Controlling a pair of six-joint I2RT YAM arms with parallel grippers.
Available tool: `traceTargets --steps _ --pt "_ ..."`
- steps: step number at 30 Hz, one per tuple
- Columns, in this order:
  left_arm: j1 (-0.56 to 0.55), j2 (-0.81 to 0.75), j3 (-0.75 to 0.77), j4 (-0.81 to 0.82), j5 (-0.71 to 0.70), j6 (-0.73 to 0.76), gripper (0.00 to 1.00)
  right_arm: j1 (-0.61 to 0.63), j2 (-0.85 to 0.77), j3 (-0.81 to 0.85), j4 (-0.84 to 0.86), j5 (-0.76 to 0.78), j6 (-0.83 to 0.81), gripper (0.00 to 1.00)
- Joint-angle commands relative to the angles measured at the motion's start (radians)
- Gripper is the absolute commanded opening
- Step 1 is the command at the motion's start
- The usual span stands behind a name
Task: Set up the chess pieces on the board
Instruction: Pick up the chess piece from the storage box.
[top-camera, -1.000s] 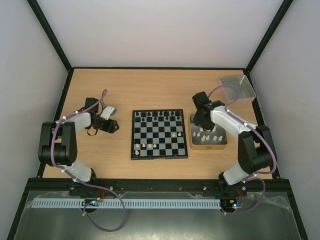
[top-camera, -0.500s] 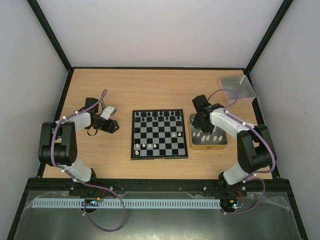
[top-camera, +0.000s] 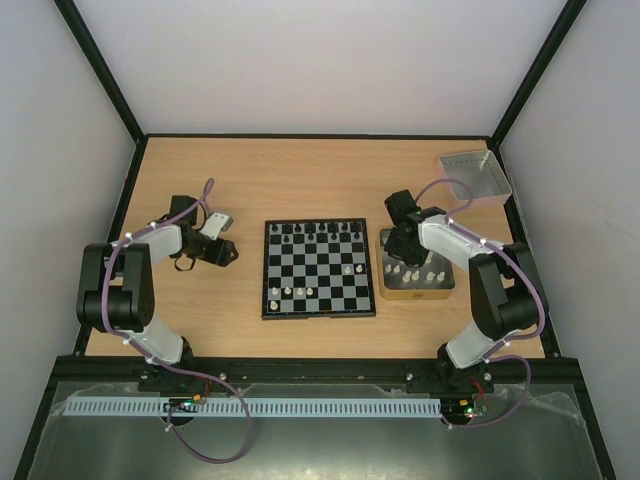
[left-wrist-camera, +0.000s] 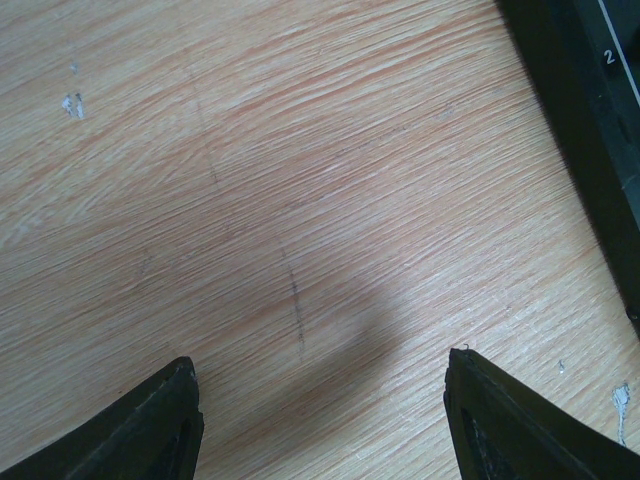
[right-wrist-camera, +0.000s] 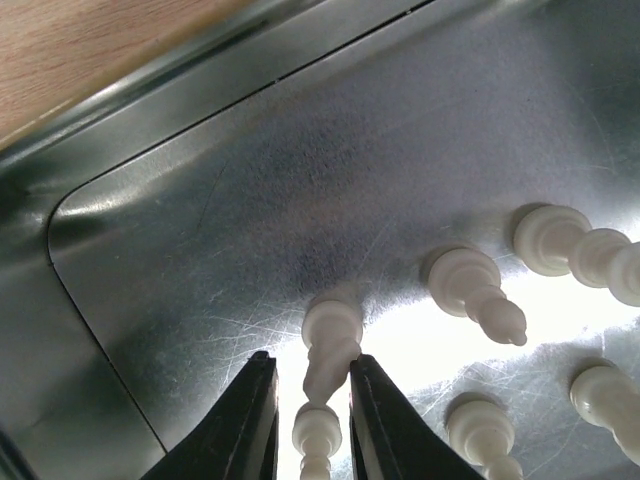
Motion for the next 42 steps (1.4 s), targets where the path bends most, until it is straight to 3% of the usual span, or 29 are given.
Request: traceTargets --steps 1,11,36,42 --pt "0.0 0.034 -0.01 -0.067 -0.001 0.008 0.67 -0.008 0.017 -0.006 0.009 0.021 -0.007 0.19" --pt "0.0 0.034 -0.012 -0.067 0.0 0.008 0.67 -0.009 0.03 -0.004 0.008 0.04 -0.015 0.09" --pt "0.0 0.035 -0.01 -0.071 0.005 0.012 0.67 -0.006 -0.013 0.065 -0.096 0.071 -0.05 0.02" --pt "0.0 0.037 -0.01 -0.071 0.006 0.012 0.67 0.112 -0.079 0.173 -0.215 0.12 -0.034 0.02"
